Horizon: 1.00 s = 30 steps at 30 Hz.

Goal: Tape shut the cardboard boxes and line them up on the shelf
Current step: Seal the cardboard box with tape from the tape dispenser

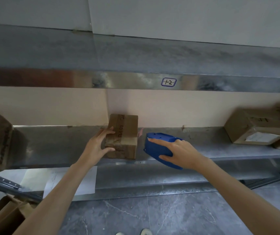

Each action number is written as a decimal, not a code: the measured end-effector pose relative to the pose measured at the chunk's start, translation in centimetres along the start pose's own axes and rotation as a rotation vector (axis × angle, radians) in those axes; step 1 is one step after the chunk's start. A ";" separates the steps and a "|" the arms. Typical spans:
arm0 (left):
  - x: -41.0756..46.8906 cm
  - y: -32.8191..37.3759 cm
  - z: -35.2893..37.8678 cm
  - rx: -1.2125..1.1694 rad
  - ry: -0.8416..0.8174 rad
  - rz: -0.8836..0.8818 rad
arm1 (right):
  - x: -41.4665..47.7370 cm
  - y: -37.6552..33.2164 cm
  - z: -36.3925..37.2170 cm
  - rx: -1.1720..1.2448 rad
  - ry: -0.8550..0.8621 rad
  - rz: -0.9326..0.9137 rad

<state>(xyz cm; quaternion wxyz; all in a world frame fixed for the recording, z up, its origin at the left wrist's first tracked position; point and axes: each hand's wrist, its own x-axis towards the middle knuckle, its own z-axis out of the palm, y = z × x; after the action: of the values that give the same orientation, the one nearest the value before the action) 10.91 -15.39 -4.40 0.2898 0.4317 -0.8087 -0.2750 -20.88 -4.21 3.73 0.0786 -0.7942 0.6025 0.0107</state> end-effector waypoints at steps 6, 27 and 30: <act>-0.1 0.1 0.0 -0.042 0.002 -0.021 | 1.4 -1.2 1.5 0.015 0.023 0.057; -0.2 0.3 -0.1 -0.053 -0.008 -0.019 | -4.2 -1.2 -4.8 0.056 -0.072 -0.025; -0.2 0.3 -0.2 -0.053 -0.009 -0.011 | -4.6 -1.2 -5.3 0.097 -0.077 -0.040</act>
<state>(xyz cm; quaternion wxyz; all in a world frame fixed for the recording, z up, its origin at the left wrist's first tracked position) 11.02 -15.07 -4.10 0.2958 0.4270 -0.8002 -0.2999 -21.39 -0.20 9.57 0.1402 -0.8002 0.5830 0.0105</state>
